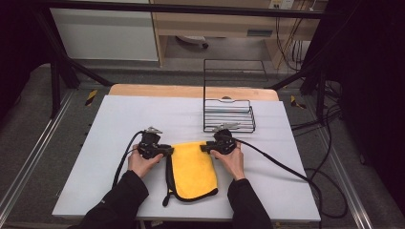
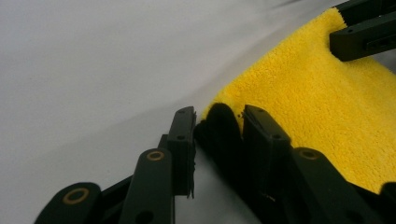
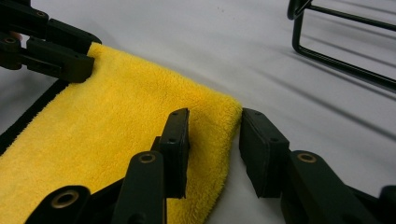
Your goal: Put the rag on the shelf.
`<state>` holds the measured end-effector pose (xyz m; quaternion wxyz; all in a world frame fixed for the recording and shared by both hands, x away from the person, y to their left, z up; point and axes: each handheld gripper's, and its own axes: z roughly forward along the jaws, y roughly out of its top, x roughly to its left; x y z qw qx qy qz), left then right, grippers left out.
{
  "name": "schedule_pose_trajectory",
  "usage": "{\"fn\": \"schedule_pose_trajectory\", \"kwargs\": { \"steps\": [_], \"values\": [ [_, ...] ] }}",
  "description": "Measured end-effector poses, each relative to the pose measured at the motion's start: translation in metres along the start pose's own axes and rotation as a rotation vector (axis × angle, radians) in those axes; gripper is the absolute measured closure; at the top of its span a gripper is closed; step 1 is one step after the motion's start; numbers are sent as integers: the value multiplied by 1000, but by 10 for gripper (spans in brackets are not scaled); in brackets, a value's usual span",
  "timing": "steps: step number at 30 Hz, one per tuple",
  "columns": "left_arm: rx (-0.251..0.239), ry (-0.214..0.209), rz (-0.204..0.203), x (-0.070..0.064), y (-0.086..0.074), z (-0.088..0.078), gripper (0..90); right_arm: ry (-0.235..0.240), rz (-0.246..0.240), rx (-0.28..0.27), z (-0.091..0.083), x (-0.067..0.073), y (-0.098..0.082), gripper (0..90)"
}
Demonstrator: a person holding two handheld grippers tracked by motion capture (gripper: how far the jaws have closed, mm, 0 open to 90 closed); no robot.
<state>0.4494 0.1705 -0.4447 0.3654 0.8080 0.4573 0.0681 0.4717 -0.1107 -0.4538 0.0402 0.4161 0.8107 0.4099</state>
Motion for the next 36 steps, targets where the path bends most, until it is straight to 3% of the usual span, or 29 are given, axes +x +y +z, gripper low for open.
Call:
{"fn": "schedule_pose_trajectory", "kwargs": {
  "steps": [11, 20, 27, 36],
  "values": [
    [-2, -11, 3, -4, 0, 1, 762, 31, 18, 16, 0, 0, 2, 815],
    [-23, -26, 20, -3, 0, -2, 790, 14, 33, -2, -4, 3, 2, 840],
    [-95, -39, 36, -7, 1, -16, 793, 11, 17, -57, -17, 9, 4, 839],
    [-198, -47, 94, -21, 4, -40, 793, 4, -13, -148, -43, 22, 6, 839]
  ]
}}
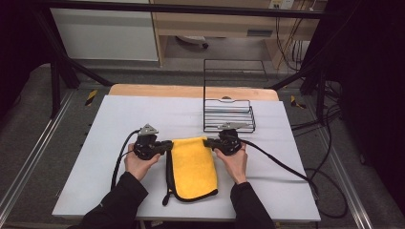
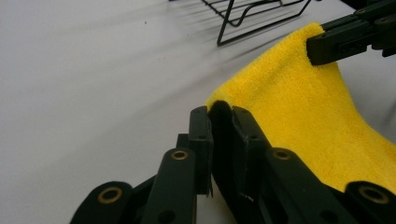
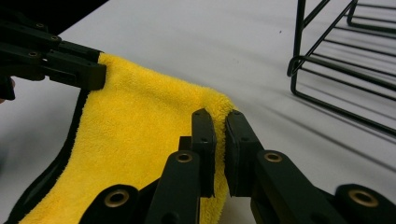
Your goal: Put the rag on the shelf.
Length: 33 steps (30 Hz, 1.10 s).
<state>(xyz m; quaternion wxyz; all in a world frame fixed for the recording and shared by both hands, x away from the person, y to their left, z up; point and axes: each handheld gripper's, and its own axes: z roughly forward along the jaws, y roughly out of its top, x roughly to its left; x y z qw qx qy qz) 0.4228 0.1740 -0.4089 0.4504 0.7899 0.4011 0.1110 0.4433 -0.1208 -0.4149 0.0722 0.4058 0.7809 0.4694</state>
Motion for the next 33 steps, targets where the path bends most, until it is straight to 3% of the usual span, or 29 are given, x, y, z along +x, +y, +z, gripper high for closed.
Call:
{"fn": "schedule_pose_trajectory", "kwargs": {
  "steps": [9, 23, 33],
  "values": [
    [-86, -6, 48, -18, 10, -21, 793, 3, -30, -90, -28, 12, 4, 839],
    [-240, -2, 103, -45, 31, -56, 793, -34, -122, -254, -73, 38, 20, 840],
    [-349, 0, 131, -54, 49, -68, 793, -77, -176, -347, -101, 50, 35, 840]
  ]
}}
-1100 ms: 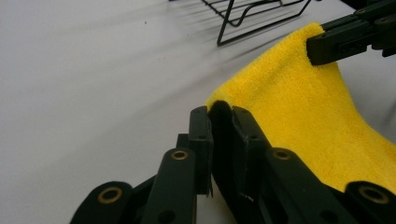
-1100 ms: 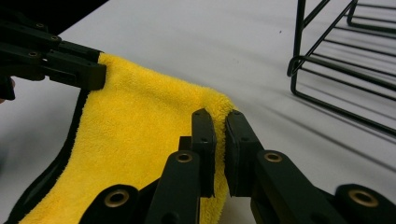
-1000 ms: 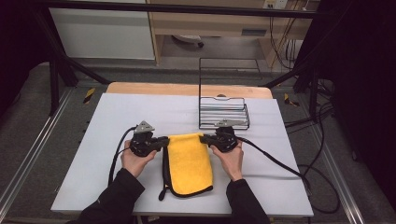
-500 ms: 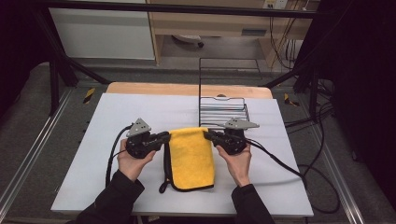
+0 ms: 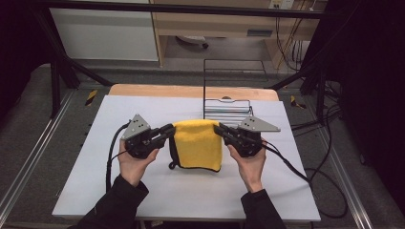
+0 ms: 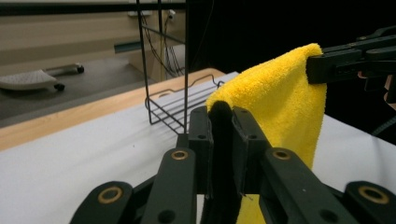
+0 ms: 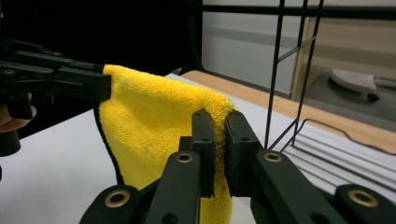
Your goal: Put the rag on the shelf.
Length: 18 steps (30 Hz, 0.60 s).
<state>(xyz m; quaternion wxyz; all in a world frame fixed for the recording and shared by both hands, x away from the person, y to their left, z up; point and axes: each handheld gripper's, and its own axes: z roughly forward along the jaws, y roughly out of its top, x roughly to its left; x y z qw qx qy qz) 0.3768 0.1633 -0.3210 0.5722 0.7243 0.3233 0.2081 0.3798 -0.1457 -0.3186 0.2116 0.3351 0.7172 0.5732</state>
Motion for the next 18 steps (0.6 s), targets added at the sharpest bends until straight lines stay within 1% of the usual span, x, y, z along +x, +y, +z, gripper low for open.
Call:
{"fn": "schedule_pose_trajectory", "kwargs": {
  "steps": [5, 9, 18],
  "values": [
    [-44, 9, 14, -2, 14, 0, 793, -22, -17, -43, -6, 1, 11, 841],
    [-84, 9, 18, -3, 25, 1, 793, -35, -19, -83, -11, 1, 19, 841],
    [-157, 6, 31, -8, 44, 6, 793, -70, -36, -159, -22, -2, 37, 841]
  ]
}}
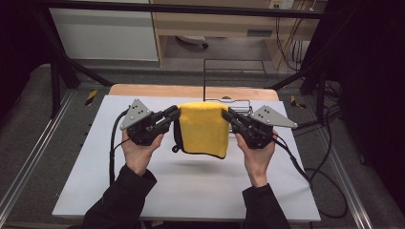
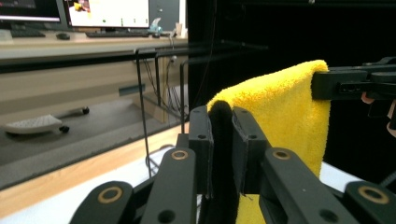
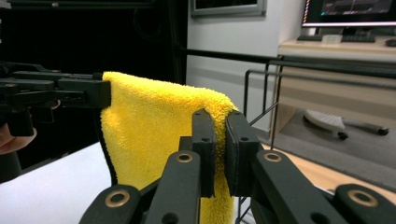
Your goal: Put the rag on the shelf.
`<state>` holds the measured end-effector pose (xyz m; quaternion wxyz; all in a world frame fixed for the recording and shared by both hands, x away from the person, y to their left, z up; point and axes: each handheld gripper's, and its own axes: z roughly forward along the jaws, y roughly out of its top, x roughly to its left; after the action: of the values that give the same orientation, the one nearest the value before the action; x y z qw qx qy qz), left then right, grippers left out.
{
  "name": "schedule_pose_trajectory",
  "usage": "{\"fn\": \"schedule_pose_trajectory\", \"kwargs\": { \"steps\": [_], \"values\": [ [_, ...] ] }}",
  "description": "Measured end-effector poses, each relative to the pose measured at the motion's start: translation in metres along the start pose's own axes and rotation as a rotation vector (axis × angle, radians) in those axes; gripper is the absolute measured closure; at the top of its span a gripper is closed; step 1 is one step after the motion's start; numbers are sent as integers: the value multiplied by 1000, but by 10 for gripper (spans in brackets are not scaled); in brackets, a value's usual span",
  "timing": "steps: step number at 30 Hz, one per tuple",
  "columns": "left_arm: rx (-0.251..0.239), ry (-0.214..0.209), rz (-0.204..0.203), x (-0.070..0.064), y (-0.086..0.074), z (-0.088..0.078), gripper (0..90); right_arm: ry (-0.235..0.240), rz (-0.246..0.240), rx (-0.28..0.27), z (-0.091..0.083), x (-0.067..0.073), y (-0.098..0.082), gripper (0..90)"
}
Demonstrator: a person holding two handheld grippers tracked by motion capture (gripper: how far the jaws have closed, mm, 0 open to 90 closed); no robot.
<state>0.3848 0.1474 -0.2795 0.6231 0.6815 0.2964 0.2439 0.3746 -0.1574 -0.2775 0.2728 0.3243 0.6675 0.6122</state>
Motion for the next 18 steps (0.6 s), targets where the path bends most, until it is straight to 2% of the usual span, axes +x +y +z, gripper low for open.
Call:
{"fn": "schedule_pose_trajectory", "kwargs": {
  "steps": [18],
  "values": [
    [-109, -6, 8, -6, 40, 24, 793, -62, -23, -95, -12, -13, 38, 841]
  ]
}}
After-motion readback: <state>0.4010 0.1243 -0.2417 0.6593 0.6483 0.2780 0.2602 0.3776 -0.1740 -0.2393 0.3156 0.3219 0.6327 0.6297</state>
